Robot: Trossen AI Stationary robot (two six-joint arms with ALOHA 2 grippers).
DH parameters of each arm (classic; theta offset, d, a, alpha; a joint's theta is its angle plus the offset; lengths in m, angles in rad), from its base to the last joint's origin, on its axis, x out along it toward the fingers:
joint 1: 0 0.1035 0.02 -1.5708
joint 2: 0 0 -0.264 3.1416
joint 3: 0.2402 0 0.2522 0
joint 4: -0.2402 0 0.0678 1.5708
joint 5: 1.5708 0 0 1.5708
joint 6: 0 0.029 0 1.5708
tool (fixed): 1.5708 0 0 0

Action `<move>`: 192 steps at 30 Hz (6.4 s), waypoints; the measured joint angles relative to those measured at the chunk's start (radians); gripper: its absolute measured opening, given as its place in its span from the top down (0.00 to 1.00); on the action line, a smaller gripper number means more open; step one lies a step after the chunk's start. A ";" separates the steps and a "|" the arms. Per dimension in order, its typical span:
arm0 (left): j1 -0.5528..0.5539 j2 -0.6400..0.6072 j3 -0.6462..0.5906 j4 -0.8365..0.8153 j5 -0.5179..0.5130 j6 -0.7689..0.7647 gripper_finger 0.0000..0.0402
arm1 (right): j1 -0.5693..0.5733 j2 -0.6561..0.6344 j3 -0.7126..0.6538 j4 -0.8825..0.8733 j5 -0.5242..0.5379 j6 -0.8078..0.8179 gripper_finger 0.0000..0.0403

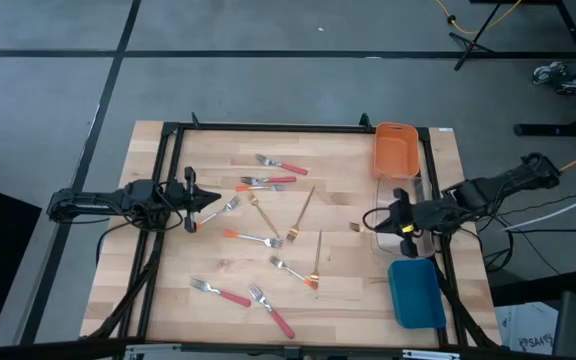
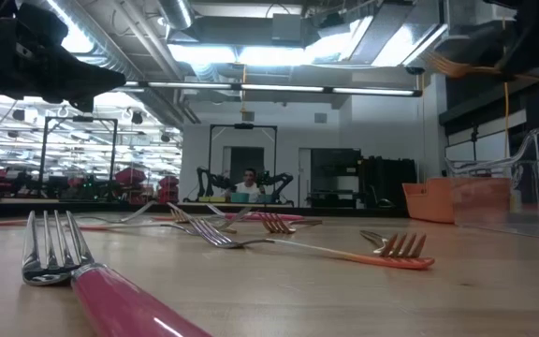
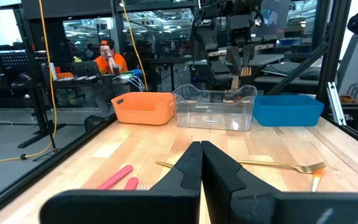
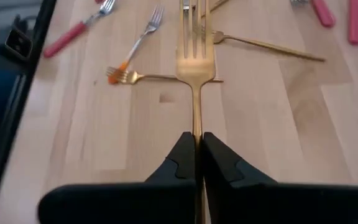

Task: Sort silverware by color (type)
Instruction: Put the gold fork into the transparent bin, then put the orange fork into the orange bin

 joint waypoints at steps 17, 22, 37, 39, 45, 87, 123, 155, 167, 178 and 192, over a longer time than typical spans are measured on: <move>0.000 0.000 0.000 0.000 0.000 0.000 1.00 | 0.172 -0.005 0.000 -0.305 0.241 0.713 1.00; 0.000 0.000 0.000 0.000 0.000 0.000 1.00 | 0.172 -0.001 0.000 -0.441 0.268 0.864 1.00; 0.000 0.000 0.000 0.000 0.000 0.000 1.00 | 0.172 0.136 0.000 -0.535 0.275 1.030 1.00; 0.000 0.000 0.000 0.000 0.000 0.000 1.00 | 0.172 0.174 0.000 -0.535 0.276 1.035 1.00; 0.000 0.000 0.000 0.000 0.000 0.000 1.00 | 0.172 0.277 -0.001 -0.535 0.277 1.036 1.00; 0.000 0.000 0.000 0.000 0.000 0.000 1.00 | 0.172 0.660 -0.001 -0.525 0.278 1.033 1.00; 0.000 0.000 0.000 0.000 0.000 0.000 1.00 | 0.172 0.660 -0.001 -0.526 0.277 1.026 0.77; 0.000 0.000 0.000 0.316 0.000 0.000 1.00 | 0.171 0.650 0.207 -0.785 0.227 0.917 0.73; 0.000 0.039 0.048 0.446 -0.025 -0.049 1.00 | 0.171 0.578 0.374 -0.788 0.332 0.720 0.73; 0.000 0.398 0.281 0.380 -0.118 -0.076 1.00 | 0.171 0.543 0.456 -0.752 0.623 0.666 0.73; 0.000 0.819 0.746 -0.491 -0.163 -0.163 1.00 | 0.171 0.544 0.460 -0.524 0.542 0.460 0.73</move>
